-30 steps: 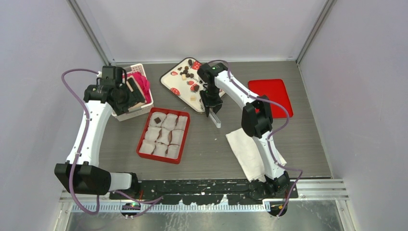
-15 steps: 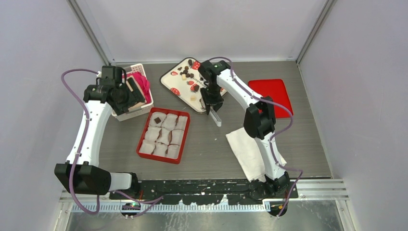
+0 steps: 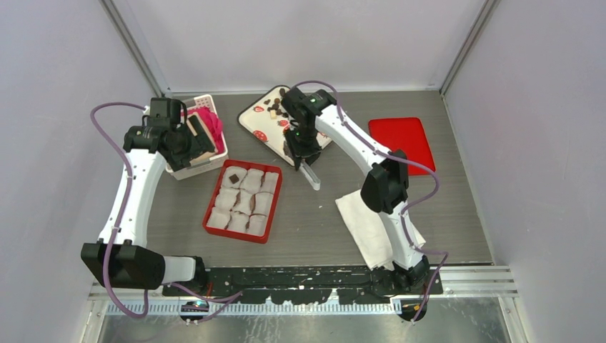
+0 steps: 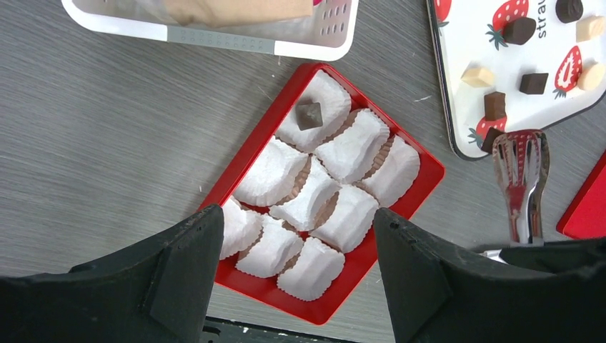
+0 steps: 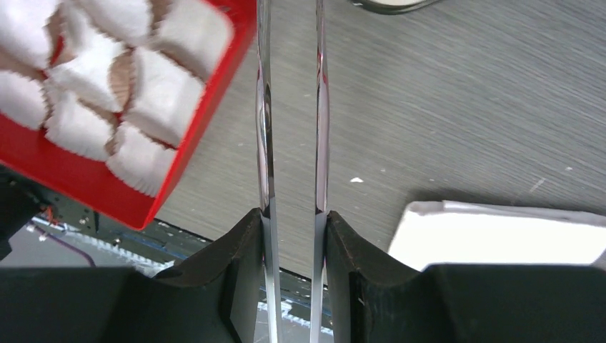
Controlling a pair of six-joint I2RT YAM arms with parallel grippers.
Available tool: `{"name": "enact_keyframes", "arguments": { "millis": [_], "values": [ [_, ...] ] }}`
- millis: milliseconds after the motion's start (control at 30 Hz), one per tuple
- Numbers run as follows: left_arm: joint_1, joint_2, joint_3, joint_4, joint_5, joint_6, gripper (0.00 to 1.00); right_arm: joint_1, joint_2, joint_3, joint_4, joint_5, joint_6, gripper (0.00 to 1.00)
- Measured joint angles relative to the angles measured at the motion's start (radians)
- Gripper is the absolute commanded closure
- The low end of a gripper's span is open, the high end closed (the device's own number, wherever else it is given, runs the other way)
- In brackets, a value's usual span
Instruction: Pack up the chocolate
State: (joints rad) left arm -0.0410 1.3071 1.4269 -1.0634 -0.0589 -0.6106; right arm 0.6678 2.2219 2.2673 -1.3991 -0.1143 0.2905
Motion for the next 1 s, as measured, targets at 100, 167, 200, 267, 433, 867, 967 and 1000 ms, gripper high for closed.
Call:
{"name": "enact_keyframes", "arguments": {
  "millis": [100, 167, 200, 267, 433, 867, 967, 1000],
  "values": [
    [0.007, 0.0, 0.0, -0.001, 0.0, 0.004, 0.22, 0.059, -0.016, 0.019, 0.016, -0.005, 0.003, 0.99],
    [0.011, 0.0, 0.004, -0.003, 0.0, 0.009, 0.23, 0.105, -0.027, 0.026, 0.033, -0.013, 0.007, 0.99],
    [0.014, 0.0, 0.008, -0.004, 0.0, 0.011, 0.23, 0.133, -0.03, 0.032, 0.045, -0.019, 0.011, 0.99],
    [0.019, 0.0, 0.018, -0.004, -0.001, 0.014, 0.23, 0.182, -0.032, 0.043, 0.07, -0.032, 0.018, 0.99],
    [0.029, 0.0, 0.032, -0.005, -0.005, 0.017, 0.23, 0.293, -0.018, 0.072, 0.131, -0.066, 0.037, 0.99],
    [0.063, -0.011, 0.039, -0.011, -0.012, 0.017, 0.22, 0.357, 0.173, 0.126, 0.225, -0.086, 0.053, 0.99],
    [0.065, -0.015, 0.039, -0.011, -0.013, 0.017, 0.22, 0.358, 0.191, 0.126, 0.225, -0.086, 0.053, 0.99],
    [0.066, -0.015, 0.039, -0.011, -0.013, 0.017, 0.22, 0.358, 0.191, 0.126, 0.225, -0.087, 0.053, 0.99]
  ]
}}
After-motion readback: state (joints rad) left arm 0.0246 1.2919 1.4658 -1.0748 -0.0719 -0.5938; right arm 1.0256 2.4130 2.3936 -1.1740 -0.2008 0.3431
